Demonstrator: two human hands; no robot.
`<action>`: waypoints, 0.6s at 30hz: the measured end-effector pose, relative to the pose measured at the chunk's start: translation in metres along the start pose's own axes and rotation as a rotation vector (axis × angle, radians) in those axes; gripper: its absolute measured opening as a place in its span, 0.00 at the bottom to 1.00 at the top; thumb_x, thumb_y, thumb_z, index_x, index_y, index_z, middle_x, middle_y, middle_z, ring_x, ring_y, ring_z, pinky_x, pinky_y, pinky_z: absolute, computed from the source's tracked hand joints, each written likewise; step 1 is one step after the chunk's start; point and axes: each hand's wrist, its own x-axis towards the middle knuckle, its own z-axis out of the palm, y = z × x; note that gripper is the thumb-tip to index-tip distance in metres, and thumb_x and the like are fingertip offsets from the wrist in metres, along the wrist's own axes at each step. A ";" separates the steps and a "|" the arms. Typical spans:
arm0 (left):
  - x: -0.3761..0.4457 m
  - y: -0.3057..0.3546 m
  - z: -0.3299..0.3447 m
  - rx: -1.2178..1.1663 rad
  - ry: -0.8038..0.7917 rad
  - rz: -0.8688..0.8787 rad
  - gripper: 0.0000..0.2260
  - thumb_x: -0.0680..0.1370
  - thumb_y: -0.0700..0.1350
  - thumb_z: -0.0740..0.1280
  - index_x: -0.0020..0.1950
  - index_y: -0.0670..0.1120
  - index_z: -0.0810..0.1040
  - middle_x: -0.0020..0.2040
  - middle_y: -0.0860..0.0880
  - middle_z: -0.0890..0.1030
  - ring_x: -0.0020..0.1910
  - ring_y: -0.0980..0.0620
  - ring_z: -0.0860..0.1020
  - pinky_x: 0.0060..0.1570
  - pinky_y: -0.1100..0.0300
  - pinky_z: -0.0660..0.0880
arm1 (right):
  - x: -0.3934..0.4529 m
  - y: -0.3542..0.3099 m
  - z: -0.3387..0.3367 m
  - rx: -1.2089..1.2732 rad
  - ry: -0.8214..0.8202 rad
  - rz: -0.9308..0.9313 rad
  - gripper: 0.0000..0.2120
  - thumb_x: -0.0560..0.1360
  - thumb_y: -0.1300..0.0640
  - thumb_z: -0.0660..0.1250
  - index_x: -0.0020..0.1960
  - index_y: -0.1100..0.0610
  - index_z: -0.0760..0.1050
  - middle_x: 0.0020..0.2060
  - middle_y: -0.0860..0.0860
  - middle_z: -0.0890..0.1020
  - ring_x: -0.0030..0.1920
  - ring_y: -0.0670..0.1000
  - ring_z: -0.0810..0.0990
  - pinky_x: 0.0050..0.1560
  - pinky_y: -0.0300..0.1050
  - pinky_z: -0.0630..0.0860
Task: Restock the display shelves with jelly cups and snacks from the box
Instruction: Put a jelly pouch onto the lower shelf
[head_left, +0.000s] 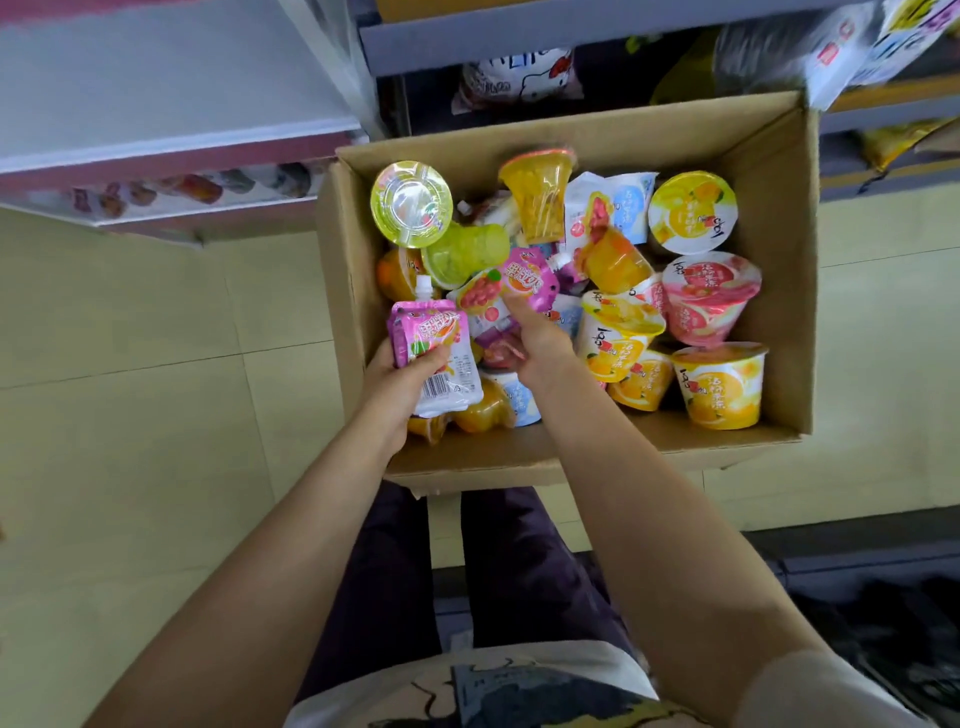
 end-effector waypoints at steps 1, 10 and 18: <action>-0.001 0.000 0.000 -0.004 -0.007 0.003 0.18 0.76 0.40 0.73 0.65 0.45 0.78 0.56 0.44 0.85 0.53 0.44 0.84 0.51 0.47 0.82 | -0.003 -0.001 0.001 -0.012 -0.002 -0.019 0.16 0.73 0.53 0.76 0.55 0.58 0.75 0.36 0.51 0.78 0.30 0.48 0.74 0.27 0.38 0.73; -0.019 0.014 -0.007 -0.004 -0.025 0.067 0.18 0.74 0.41 0.75 0.63 0.47 0.79 0.54 0.45 0.85 0.51 0.44 0.85 0.49 0.48 0.82 | -0.061 -0.006 -0.049 -0.189 -0.066 -0.384 0.08 0.72 0.58 0.75 0.49 0.58 0.80 0.44 0.55 0.84 0.44 0.55 0.84 0.49 0.49 0.83; -0.090 0.073 -0.008 0.024 -0.136 0.050 0.35 0.60 0.67 0.75 0.63 0.52 0.80 0.54 0.46 0.86 0.53 0.44 0.84 0.61 0.40 0.77 | -0.172 -0.031 -0.066 -0.074 -0.239 -0.335 0.08 0.75 0.50 0.69 0.49 0.54 0.81 0.44 0.51 0.86 0.48 0.54 0.84 0.54 0.51 0.78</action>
